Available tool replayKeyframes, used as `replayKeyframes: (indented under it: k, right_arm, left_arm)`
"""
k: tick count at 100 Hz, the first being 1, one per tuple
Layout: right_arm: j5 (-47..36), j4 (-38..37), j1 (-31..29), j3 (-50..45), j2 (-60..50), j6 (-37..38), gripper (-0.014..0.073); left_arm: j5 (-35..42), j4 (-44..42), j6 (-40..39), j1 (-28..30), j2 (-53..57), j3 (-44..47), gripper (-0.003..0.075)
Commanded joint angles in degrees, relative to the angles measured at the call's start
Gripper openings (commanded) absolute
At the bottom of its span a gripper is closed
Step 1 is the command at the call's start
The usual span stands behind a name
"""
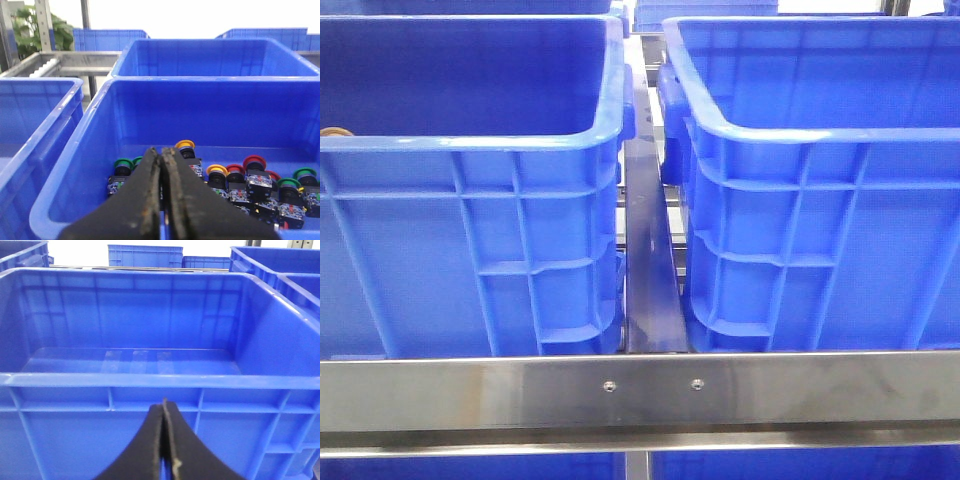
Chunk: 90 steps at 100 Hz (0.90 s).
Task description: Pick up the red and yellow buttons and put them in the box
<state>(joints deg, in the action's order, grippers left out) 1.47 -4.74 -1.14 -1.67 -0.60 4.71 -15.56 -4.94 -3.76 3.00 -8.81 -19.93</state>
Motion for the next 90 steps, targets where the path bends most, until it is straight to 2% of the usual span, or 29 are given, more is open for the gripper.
replayKeyframes:
  k: [1, 15, 36, 46, 55, 70, 75, 82, 90]
  right_arm:
    - [-4.7, -0.4, 0.1, 1.0, -1.3, -0.2, -0.0068]
    - [-4.7, -0.4, 0.1, 1.0, -1.3, -0.2, -0.0068]
    - [-4.7, -0.4, 0.1, 1.0, -1.3, -0.2, -0.0068]
    - [-4.7, -0.4, 0.1, 1.0, -1.3, -0.2, -0.0068]
    - [-4.7, -0.4, 0.1, 1.0, -1.3, -0.2, -0.0068]
    - [-4.7, -0.4, 0.1, 1.0, -1.3, -0.2, -0.0068]
    - [-4.7, -0.4, 0.1, 1.0, -1.3, -0.2, -0.0068]
    - [-4.7, -0.4, 0.1, 1.0, -1.3, -0.2, -0.0068]
    - [-4.7, -0.4, 0.1, 1.0, -1.3, -0.2, -0.0068]
  left_arm:
    - [3.6, -0.3, -0.6, 0.2, -4.7, -4.5, -0.002]
    - [5.1, -0.9, -0.6, 0.2, -12.0, -8.2, -0.002]
    - [3.1, -0.9, -0.6, 0.2, -23.6, -15.0, -0.0019]
    - [3.1, -0.4, -0.6, 0.2, -28.2, -18.2, 0.001]
    - [3.1, -0.2, -0.6, 0.2, -32.1, -20.9, 0.0127]
    - [3.1, -0.2, -0.6, 0.2, -37.2, -24.2, 0.0468]
    - [3.1, -0.2, -0.6, 0.2, -38.9, -25.2, 0.0548]
    - [3.0, -0.2, -0.6, 0.2, -41.4, -26.5, 0.0596]
    - [1.9, -0.2, -0.6, -0.8, -44.3, -28.4, 0.0587]
